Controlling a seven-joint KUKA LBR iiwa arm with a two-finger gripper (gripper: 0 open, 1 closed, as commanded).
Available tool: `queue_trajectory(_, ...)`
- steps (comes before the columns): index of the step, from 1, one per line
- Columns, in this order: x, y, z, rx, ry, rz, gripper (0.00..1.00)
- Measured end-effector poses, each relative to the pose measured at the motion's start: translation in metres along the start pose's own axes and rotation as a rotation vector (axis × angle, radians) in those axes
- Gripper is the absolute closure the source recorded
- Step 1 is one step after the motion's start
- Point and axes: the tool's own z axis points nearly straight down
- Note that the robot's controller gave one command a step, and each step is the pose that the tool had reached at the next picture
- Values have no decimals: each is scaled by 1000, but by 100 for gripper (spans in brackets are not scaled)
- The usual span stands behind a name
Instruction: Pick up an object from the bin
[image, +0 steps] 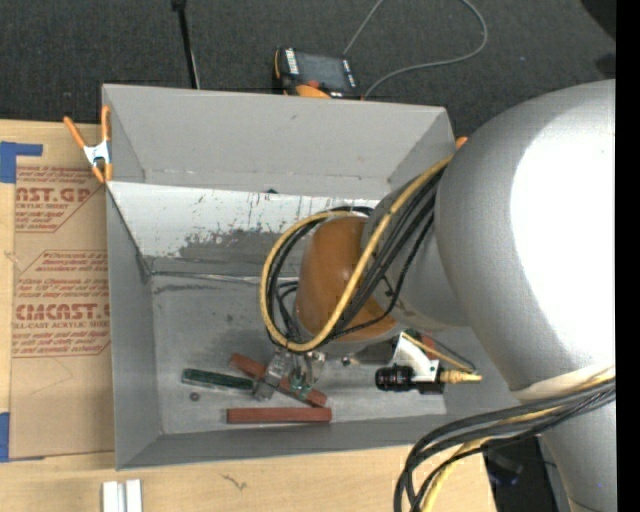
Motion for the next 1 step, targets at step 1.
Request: queue_trajectory(1, -1, 2, -80, -4, -5, -1, 100)
